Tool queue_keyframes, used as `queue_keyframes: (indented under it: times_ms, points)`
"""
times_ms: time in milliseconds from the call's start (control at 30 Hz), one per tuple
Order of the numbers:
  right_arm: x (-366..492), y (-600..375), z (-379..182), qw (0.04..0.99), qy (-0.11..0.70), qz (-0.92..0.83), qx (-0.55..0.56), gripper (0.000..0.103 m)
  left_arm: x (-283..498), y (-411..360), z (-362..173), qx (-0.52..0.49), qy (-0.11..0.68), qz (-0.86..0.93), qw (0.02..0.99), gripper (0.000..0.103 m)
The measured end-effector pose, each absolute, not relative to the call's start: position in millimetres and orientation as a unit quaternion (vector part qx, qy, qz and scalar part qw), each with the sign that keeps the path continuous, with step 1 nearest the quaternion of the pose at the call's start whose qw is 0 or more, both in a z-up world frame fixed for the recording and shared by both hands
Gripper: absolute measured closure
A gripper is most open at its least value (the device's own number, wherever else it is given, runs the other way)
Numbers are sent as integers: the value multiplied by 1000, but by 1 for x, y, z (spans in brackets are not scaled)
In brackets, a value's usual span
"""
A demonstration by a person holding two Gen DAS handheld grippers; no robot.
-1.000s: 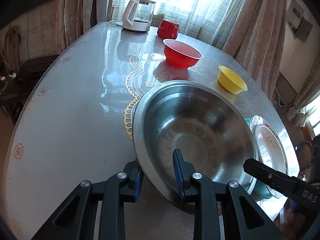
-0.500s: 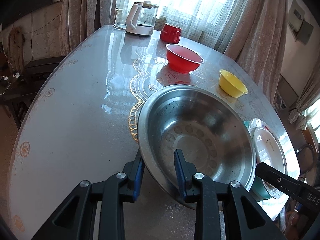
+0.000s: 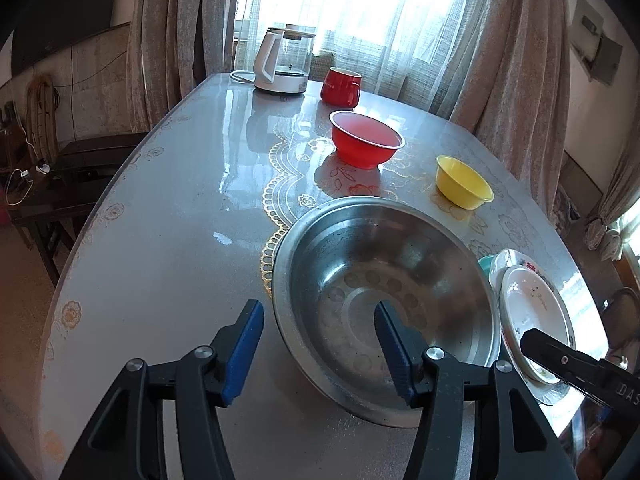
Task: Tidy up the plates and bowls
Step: 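Open the left tool and withdraw from the steel bowl rim, then move the left tool to the rim of the yellow plastic bowl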
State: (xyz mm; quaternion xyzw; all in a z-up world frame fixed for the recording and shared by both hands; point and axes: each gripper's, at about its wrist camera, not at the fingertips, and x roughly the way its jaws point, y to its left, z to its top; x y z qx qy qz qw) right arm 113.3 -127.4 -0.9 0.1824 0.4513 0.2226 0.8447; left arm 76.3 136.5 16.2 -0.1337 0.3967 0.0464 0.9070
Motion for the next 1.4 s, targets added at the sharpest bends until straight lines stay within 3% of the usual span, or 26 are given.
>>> queue_keyframes:
  times_ms: [567,1400]
  points:
    - [117,-148,2,852,439,205,197,72,87,99,37,-57,391,54,917,25]
    - [214,-198,28,871,439,138,169,70,146,62,58,-19,402,43,914,22]
